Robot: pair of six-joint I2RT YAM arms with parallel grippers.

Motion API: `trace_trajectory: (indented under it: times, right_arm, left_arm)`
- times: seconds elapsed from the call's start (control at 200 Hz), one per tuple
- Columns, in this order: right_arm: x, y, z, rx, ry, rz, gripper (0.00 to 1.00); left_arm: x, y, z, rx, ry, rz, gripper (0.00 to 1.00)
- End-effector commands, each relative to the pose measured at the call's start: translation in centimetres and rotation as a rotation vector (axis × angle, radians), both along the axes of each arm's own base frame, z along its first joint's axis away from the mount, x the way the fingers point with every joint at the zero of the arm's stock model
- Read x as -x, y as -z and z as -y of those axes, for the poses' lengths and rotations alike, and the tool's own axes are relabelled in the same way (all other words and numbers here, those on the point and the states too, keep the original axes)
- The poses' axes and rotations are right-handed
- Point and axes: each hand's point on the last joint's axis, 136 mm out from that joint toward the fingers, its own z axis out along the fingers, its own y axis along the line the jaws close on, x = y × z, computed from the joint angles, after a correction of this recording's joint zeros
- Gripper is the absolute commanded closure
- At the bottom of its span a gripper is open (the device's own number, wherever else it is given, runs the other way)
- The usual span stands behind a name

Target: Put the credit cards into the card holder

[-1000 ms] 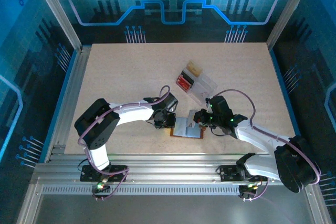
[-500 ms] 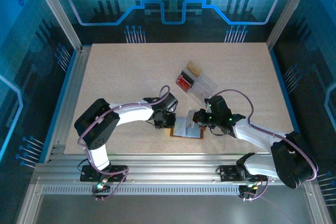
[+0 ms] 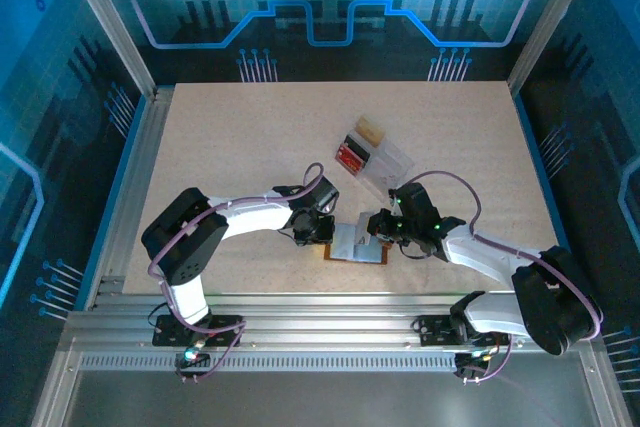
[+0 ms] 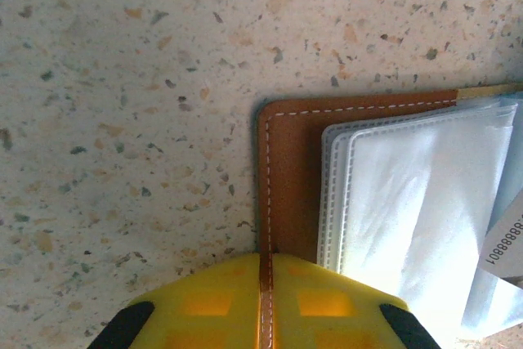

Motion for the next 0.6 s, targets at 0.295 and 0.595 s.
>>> trace_trajectory:
  times: [0.295,0.595]
  right_arm:
    - [-0.5,-1.0,-1.3,-0.038,-0.036,0.019,1.0]
    - [-0.5,-0.6,-1.6,-0.045,-0.04,0.004,1.0]
  left_arm:
    - [2.3,3.5,-1.6,-0.069,-0.003,-0.097,0.9]
    - [2.4,3.6,-1.5,-0.065,-0.003,-0.1,0.9]
